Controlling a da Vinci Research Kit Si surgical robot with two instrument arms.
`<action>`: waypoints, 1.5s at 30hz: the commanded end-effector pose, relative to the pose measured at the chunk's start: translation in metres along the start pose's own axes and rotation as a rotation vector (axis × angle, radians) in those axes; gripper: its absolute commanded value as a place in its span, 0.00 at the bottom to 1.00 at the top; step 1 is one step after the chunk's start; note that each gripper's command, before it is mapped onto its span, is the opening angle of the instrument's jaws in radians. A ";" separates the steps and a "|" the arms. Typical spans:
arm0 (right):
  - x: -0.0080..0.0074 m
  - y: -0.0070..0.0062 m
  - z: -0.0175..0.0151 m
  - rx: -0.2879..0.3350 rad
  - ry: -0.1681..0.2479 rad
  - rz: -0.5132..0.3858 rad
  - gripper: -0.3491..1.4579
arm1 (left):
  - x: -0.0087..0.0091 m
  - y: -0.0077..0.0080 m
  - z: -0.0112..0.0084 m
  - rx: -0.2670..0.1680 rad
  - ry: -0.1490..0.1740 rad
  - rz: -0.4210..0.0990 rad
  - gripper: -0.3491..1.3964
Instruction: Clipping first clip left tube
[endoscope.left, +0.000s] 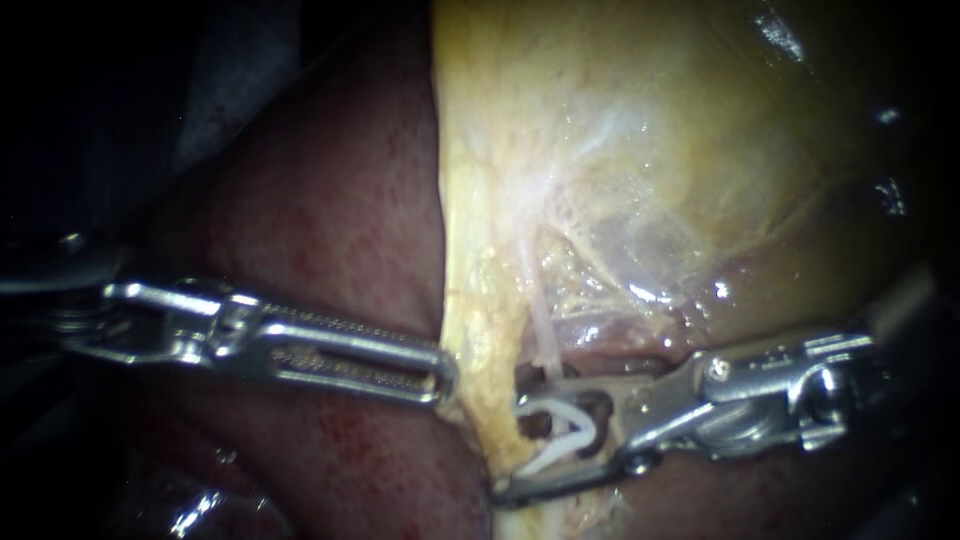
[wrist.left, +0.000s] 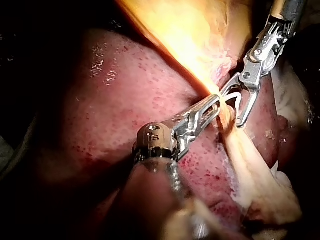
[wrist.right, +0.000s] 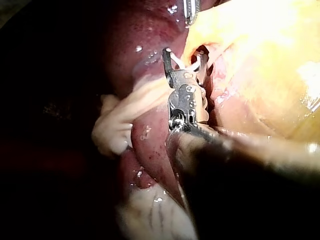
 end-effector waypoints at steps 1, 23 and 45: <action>0.0000 0.0000 0.0003 0.001 -0.001 0.000 0.51 | 0.0000 0.0000 0.0000 0.000 0.000 0.000 0.00; 0.0008 -0.0002 0.0022 -0.006 -0.001 0.029 0.47 | -0.0001 0.0000 0.0000 0.000 0.000 0.000 0.00; 0.0020 -0.0016 0.0003 0.010 -0.002 0.046 0.41 | -0.0001 0.0000 0.0000 0.001 0.000 0.000 0.00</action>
